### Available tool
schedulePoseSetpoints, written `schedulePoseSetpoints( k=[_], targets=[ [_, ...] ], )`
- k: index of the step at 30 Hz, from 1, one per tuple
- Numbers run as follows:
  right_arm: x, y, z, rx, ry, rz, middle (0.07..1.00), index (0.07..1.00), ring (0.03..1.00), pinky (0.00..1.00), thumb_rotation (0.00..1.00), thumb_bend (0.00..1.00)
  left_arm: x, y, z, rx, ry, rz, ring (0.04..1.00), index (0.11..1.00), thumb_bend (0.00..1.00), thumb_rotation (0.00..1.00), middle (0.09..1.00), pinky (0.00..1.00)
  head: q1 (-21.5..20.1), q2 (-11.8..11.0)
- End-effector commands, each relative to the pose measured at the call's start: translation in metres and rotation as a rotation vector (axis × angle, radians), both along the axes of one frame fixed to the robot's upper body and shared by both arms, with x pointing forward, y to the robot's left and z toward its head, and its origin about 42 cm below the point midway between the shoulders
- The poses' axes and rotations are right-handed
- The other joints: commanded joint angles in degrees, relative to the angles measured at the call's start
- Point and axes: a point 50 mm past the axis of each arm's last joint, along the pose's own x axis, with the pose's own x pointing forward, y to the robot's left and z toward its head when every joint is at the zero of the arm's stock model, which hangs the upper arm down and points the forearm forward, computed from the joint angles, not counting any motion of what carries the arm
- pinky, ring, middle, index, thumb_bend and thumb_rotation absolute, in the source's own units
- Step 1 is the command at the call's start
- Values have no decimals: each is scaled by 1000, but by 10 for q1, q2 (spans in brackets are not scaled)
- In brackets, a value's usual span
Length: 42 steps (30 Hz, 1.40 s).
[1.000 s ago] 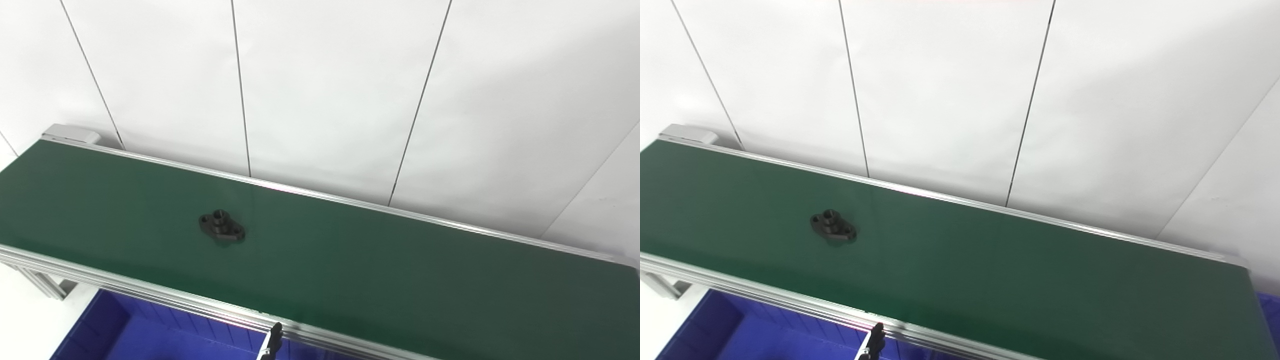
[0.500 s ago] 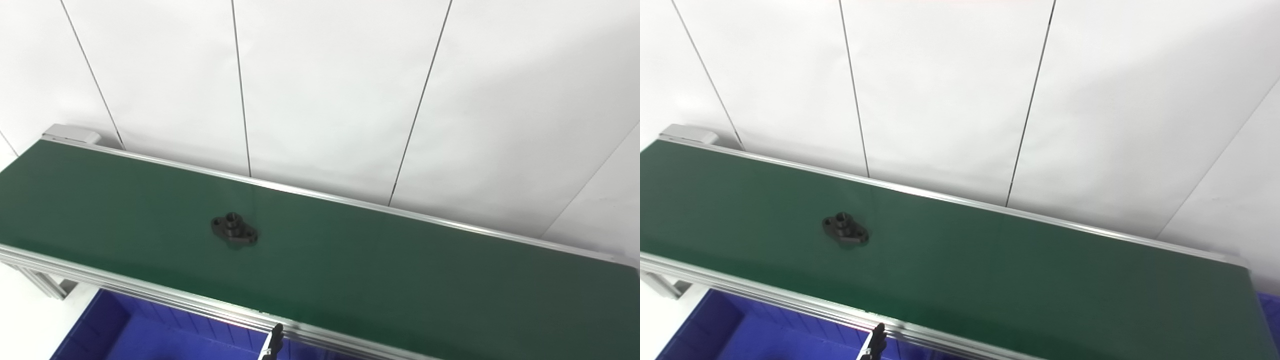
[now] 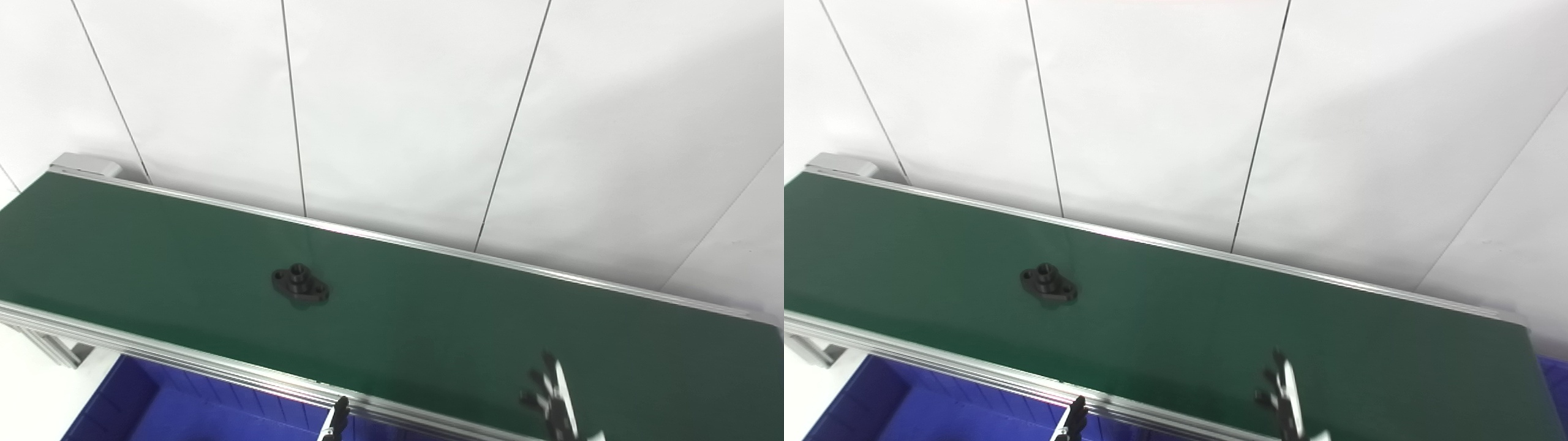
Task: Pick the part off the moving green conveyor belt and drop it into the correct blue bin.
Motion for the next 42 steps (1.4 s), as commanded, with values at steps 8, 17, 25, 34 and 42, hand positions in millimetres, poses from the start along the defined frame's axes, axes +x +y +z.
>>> schedulePoseSetpoints(
  k=[8,17,25,34,42],
  targets=[
    [70,23,35,-195,-63,12,915,964,857,679,672,935,3,-8,10,-22,-58,-16,992,1000,607,998,1000,1000,-8,6],
    [123,47,51,-420,-67,17,908,959,844,679,703,925,4,-12,11,-24,-81,-34,981,1000,535,1000,1000,1000,-6,9],
    [167,84,56,-546,-90,57,897,942,840,703,706,951,3,-14,13,-40,-88,-36,980,1000,524,994,1000,1000,0,11],
    [197,123,48,-659,-81,98,877,929,822,715,660,963,2,-15,16,-41,-86,-33,988,1000,553,993,1000,1000,2,15],
    [211,155,39,-720,-71,157,873,924,809,693,675,970,-1,-22,20,-43,-92,-43,977,1000,524,987,1000,1000,11,17]
  ],
)
